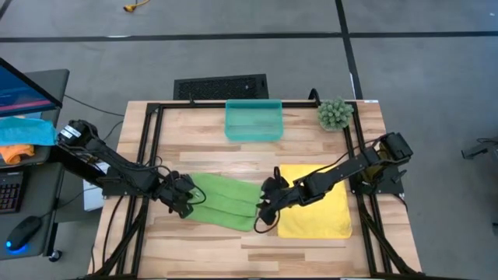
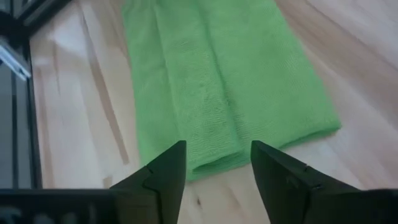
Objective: Roll microfiber towels into tight, uniform cylinder then place into a basket
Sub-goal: Fold the green towel
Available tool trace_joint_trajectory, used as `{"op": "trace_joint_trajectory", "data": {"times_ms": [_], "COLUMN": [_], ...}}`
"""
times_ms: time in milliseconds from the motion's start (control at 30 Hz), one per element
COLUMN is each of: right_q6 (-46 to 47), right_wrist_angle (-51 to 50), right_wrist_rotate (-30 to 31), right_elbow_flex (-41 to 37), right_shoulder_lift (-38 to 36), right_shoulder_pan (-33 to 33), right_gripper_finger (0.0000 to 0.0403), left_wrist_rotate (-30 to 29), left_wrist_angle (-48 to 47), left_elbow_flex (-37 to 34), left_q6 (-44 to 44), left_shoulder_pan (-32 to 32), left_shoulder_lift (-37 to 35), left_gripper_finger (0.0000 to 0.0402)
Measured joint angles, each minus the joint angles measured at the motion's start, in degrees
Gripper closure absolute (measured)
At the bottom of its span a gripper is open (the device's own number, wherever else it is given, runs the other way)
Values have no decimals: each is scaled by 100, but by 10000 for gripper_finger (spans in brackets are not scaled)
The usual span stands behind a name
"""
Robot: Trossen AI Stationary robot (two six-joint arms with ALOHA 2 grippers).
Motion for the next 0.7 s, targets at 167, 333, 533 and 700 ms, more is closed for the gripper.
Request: {"op": "trace_joint_trajectory", "data": {"times_ms": [167, 333, 533, 700], "right_q6": [368, 764, 1109, 1257], "right_wrist_angle": [-1, 15, 829, 880], "right_wrist_rotate": [506, 805, 955, 626], "right_elbow_flex": [0, 1, 30, 68], "right_shoulder_lift": [0, 31, 786, 1113], "right_shoulder_pan": [231, 326, 387, 221], "right_gripper_finger": [204, 211, 216, 225], "left_wrist_rotate": [25, 20, 15, 20], "left_wrist_angle": [143, 134, 128, 102], "left_elbow_flex": [0, 0, 0, 0], "left_q6": [121, 123, 119, 10], "left_shoulder_pan": [-128, -221, -360, -371], "left_shoulder_lift": [0, 0, 2, 2], "left_gripper_finger": [401, 401, 401, 401]}}
